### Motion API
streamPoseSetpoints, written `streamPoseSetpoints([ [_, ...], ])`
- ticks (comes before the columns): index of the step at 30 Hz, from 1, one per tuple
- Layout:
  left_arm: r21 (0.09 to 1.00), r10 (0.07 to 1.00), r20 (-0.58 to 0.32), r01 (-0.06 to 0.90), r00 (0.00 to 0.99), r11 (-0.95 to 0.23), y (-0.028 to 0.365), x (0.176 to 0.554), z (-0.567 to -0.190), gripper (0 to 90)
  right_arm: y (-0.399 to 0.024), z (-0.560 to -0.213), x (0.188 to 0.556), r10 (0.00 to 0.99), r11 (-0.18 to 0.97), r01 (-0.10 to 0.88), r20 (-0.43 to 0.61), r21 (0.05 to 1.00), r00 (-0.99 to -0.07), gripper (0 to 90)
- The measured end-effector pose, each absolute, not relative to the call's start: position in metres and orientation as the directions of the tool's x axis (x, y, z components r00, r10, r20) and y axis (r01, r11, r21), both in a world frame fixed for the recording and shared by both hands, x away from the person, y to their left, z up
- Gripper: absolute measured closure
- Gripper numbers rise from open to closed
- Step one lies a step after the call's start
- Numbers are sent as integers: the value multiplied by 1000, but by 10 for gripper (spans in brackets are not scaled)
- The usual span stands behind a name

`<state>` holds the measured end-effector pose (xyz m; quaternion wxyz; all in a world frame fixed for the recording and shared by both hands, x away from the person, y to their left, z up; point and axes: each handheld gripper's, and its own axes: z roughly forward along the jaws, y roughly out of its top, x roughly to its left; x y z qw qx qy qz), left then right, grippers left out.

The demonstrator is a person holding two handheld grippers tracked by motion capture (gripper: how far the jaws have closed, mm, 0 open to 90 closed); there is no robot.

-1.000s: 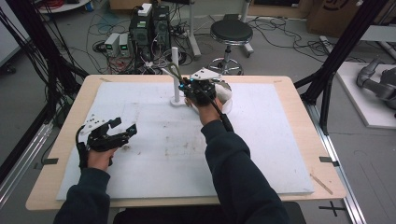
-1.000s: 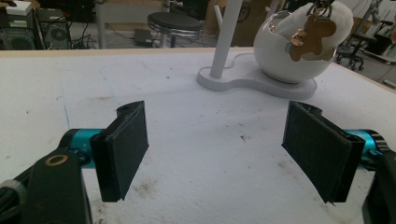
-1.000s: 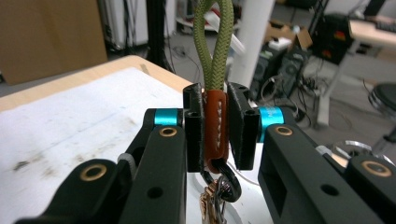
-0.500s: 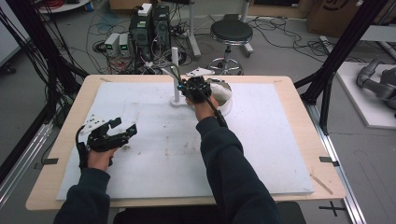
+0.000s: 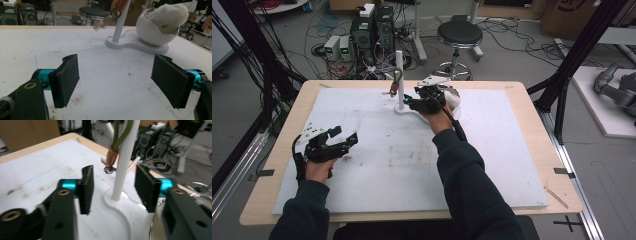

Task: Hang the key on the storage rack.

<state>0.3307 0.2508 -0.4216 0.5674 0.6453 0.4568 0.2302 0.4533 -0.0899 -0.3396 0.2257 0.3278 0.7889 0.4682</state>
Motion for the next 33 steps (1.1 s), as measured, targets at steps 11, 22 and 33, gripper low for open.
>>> streamPoseSetpoints([
  [11,943,823,-230,328,520,56,244,333,-423,201,-157,-358,423,699,365,330,-23,871,-714,259],
  [22,946,822,-217,322,527,44,238,337,-424,208,-234,-373,380,733,336,313,-38,888,-679,217],
  [33,956,814,-187,291,550,23,235,334,-422,208,-287,-393,346,808,259,338,-12,905,-588,213],
])
